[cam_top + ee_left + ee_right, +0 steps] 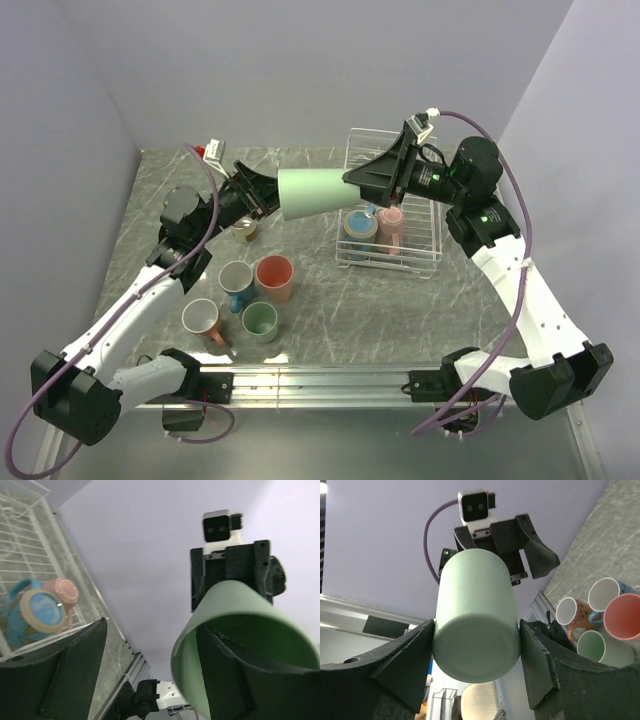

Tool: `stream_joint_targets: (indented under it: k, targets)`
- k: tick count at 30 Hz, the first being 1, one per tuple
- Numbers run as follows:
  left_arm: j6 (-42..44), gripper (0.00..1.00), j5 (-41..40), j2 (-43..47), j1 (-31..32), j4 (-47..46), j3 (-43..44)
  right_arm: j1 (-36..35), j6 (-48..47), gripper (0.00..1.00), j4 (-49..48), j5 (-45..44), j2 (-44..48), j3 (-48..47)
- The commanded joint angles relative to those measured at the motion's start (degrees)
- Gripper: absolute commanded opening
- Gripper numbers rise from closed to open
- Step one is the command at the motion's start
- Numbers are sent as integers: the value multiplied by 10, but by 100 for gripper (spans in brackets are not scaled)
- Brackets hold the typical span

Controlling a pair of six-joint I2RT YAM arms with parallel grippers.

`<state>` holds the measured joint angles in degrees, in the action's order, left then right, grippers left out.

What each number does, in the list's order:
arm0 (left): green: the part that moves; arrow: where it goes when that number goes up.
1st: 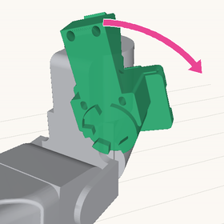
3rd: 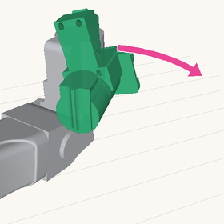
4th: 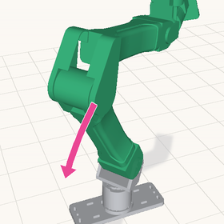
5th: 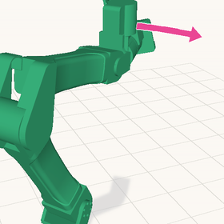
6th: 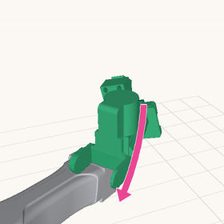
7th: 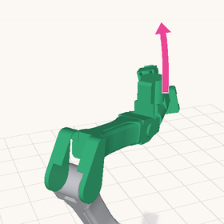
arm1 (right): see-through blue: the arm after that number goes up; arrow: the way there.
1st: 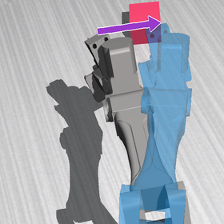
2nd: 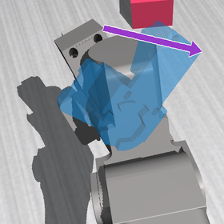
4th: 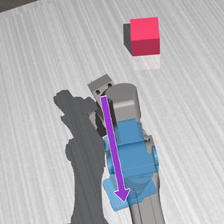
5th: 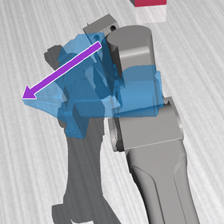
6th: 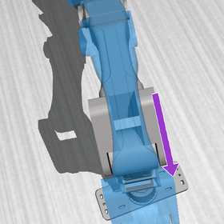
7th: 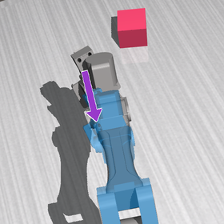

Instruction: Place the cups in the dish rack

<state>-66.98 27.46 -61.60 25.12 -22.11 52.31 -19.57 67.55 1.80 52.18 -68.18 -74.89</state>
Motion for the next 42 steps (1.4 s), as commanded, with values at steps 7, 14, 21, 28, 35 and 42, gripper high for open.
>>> stream_joint_targets:
  k: [7,14,21,28,35,42]
  targets:
    - [92,83,-20,53,-101,209,8,111,-55,0,74,18,-48,-90]
    - [274,84,-111,40,-117,439,75,134,-281,0,446,-225,-192,-327]
    - [323,83,-128,23,-122,457,66,110,-396,0,638,-490,-373,-566]
    - [370,82,-121,-16,-126,462,50,24,-392,0,670,-593,-485,-642]
    - [397,78,-121,-16,-128,503,39,-27,-357,0,663,-658,-564,-663]
    - [364,79,-140,20,-129,494,1,-45,-371,0,687,-734,-588,-674]
